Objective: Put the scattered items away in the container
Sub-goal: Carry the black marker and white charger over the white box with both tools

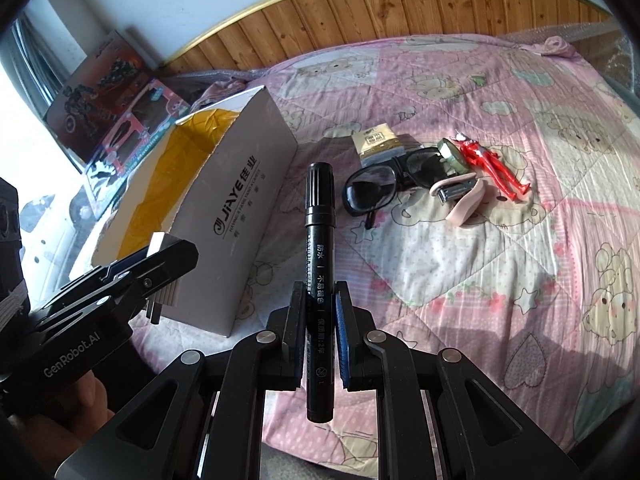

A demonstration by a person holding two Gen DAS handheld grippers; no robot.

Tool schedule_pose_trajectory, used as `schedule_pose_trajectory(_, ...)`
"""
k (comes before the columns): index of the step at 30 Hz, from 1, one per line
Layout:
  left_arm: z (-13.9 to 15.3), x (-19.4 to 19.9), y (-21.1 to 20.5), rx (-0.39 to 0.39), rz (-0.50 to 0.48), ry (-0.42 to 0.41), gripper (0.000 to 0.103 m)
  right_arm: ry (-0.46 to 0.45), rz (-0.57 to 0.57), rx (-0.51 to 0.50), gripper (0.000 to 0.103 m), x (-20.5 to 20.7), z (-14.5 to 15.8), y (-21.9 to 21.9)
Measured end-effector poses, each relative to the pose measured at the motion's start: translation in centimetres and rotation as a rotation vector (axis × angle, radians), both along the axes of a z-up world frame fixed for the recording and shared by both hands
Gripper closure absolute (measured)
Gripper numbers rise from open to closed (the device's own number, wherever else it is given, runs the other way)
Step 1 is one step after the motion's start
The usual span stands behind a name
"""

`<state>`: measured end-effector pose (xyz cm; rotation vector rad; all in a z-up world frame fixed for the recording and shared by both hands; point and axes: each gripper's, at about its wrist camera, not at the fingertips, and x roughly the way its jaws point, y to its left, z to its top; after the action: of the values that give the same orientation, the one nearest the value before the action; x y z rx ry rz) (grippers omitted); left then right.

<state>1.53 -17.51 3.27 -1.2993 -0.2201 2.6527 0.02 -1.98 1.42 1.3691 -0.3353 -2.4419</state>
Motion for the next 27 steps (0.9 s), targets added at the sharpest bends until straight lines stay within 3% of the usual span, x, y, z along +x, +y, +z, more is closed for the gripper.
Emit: schedule_pose_trajectory(27,2.1,-0.2,-6.4,0.062,0.085,0.048,0.072,0.058,0.118,-0.009,0.089,-0.9,4.7,-7.3)
